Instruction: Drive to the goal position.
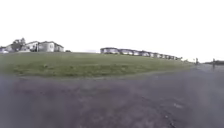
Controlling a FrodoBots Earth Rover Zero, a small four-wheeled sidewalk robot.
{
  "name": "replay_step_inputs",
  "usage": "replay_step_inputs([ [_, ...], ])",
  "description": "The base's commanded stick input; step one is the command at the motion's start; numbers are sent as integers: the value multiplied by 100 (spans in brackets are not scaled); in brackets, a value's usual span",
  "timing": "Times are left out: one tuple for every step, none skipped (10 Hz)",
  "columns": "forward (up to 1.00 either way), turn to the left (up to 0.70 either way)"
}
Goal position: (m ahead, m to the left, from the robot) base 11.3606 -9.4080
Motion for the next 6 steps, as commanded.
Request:
replay_step_inputs([
  [70, -34],
  [70, -34],
  [70, -34],
  [70, -34],
  [70, -34],
  [70, -34],
])
